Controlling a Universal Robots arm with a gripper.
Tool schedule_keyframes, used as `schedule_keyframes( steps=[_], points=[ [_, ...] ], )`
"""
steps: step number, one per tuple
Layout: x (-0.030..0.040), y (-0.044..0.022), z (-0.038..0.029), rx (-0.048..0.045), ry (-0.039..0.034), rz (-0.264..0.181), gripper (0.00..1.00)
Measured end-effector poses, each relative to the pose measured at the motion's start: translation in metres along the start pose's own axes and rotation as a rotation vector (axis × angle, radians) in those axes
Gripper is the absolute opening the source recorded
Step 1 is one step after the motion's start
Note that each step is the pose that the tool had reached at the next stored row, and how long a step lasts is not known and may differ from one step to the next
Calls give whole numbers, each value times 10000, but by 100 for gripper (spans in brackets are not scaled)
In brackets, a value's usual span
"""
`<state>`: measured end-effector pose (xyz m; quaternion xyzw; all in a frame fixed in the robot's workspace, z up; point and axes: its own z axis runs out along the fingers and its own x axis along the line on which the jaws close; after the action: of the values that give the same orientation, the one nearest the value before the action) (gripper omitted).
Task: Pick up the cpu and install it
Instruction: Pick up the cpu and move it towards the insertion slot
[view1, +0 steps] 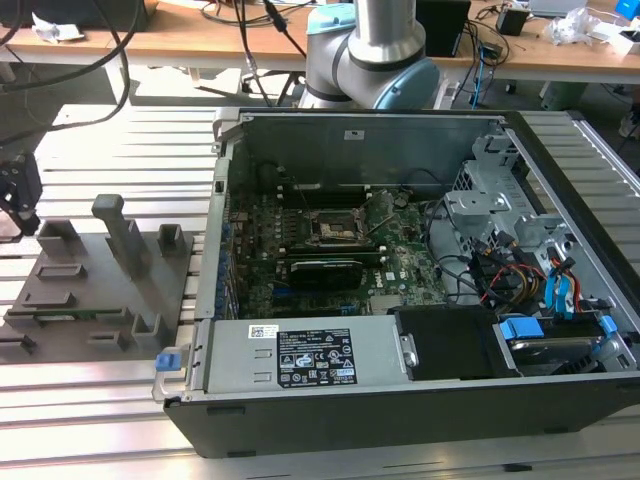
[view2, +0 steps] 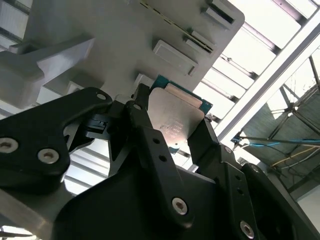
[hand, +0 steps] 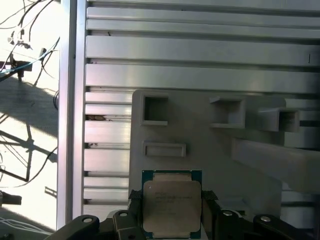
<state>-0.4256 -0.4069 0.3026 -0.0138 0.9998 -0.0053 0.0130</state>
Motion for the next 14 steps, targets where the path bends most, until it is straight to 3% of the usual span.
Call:
schedule_keyframes(
  steps=[5, 7, 14],
  points=[
    [-3, -1, -106, 0, 0, 0, 55],
    [-5, -2, -178, 0, -1, 0, 55],
    [-8, -4, -317, 0, 0, 0, 55]
  ],
)
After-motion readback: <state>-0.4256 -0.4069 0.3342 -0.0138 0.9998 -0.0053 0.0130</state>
